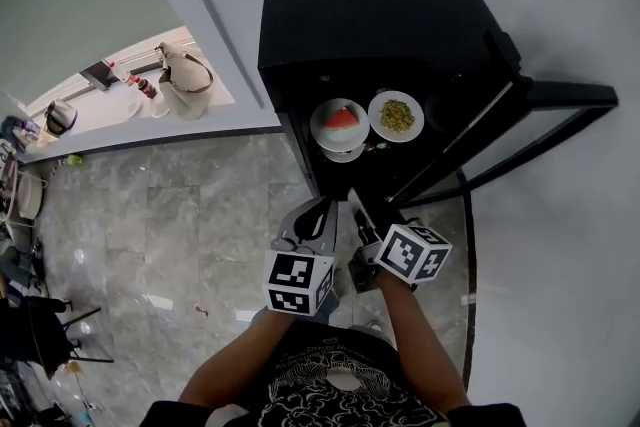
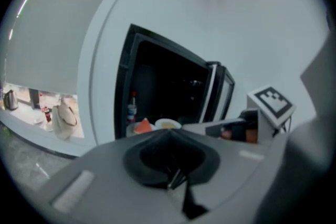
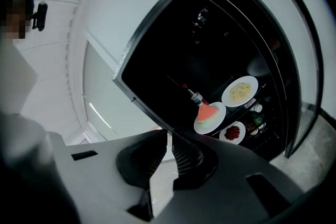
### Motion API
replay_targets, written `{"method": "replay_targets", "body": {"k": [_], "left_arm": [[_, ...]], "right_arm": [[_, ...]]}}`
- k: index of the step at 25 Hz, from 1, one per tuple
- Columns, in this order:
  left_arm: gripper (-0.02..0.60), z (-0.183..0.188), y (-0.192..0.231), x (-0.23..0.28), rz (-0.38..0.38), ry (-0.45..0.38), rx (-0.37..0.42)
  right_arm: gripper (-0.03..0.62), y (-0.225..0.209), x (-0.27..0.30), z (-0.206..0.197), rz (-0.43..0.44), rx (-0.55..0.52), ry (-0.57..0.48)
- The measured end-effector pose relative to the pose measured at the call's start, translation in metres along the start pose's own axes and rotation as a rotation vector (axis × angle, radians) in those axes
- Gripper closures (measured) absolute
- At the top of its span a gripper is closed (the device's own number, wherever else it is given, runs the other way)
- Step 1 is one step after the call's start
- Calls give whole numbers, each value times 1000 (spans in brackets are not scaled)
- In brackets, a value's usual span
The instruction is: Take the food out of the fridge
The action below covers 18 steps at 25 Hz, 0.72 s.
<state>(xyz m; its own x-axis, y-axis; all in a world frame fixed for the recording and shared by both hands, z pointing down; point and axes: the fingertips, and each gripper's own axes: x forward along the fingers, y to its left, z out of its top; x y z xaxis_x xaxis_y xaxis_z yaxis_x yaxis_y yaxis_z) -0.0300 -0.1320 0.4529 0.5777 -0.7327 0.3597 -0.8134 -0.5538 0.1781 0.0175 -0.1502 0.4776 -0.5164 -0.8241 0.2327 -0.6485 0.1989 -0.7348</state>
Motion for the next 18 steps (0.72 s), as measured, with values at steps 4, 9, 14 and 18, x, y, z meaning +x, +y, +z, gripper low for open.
{"method": "replay_targets", "body": {"k": [4,9,14,18], "left_arm": [[580,-2,21,23,-27,20,19],[580,-2,36,44,-65,28,33],[580,-4,46,59,-103,39,49],[580,-8,51,70,-123,55,73]], "right_arm": [[591,-27,30,5,-11,133,-68],[591,-63,61,-2,-28,276,-114],[564,-92,86,-9,-41,370,-143],[536,-112,106,-17,-54,436,-149]]}}
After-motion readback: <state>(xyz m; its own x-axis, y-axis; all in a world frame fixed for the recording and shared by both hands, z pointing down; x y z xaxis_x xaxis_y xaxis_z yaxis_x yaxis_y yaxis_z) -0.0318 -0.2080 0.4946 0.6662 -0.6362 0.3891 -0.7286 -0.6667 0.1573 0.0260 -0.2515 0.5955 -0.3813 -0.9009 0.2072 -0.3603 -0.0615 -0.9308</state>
